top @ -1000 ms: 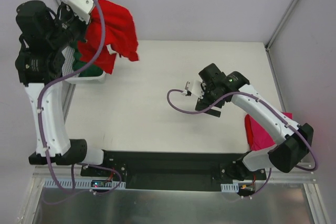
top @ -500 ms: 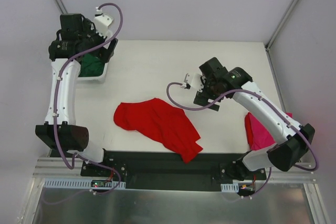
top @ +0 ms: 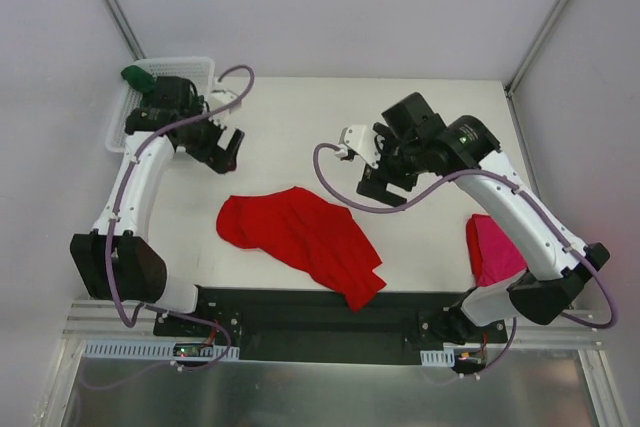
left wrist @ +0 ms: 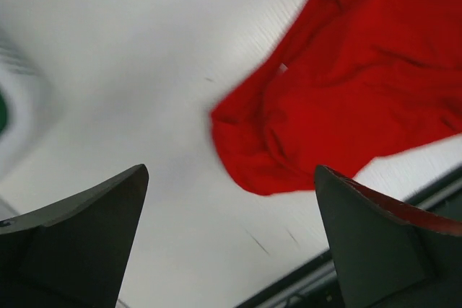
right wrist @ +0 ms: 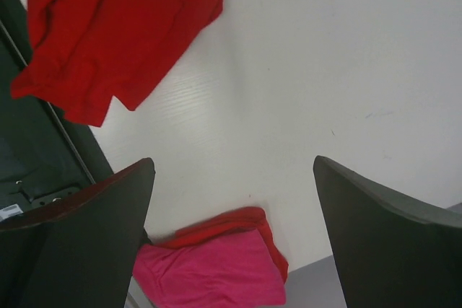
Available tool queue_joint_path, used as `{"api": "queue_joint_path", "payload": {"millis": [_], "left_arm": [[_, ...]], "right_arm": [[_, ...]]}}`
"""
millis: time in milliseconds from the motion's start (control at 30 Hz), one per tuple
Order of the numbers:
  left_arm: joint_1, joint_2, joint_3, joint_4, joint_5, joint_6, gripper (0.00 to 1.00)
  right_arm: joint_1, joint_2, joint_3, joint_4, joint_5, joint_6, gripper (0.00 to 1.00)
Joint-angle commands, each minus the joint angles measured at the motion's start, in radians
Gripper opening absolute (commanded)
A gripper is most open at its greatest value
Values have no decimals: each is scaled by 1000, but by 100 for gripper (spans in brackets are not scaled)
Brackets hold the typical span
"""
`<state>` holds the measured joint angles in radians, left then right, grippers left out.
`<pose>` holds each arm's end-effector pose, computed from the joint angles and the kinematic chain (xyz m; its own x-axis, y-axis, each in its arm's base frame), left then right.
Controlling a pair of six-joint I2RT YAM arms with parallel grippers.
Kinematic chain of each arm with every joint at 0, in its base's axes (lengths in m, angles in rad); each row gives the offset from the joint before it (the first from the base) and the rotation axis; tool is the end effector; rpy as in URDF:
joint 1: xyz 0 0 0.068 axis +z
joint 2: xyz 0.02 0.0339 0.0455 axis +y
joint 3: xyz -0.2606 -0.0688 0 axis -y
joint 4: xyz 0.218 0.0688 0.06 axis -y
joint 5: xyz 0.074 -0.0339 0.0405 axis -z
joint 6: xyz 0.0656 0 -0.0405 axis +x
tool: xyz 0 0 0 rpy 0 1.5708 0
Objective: Fold and stack the t-shirts
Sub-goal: Move the tshirt to the center of the board, then flatten out the tshirt
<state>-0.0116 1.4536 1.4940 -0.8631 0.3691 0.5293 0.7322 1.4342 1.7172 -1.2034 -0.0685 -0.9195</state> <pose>0.2966 -0.0271 0.3420 -0.5033 0.4768 -0.7207 0.5912 0.7982 0.1152 0.1915 0.1782 0.3792 0.1961 -0.8906 -0.4104 -0.8937 0.0099 -0.4485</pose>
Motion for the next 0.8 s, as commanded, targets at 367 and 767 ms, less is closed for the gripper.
{"api": "queue_joint_path", "payload": {"millis": [367, 767], "left_arm": [[-209, -219, -538, 118, -232, 38, 99], [-208, -151, -591, 213, -292, -2, 99]], "right_arm": [[131, -144, -376, -27, -53, 96, 96], [318, -153, -663, 233, -134, 136, 97]]}}
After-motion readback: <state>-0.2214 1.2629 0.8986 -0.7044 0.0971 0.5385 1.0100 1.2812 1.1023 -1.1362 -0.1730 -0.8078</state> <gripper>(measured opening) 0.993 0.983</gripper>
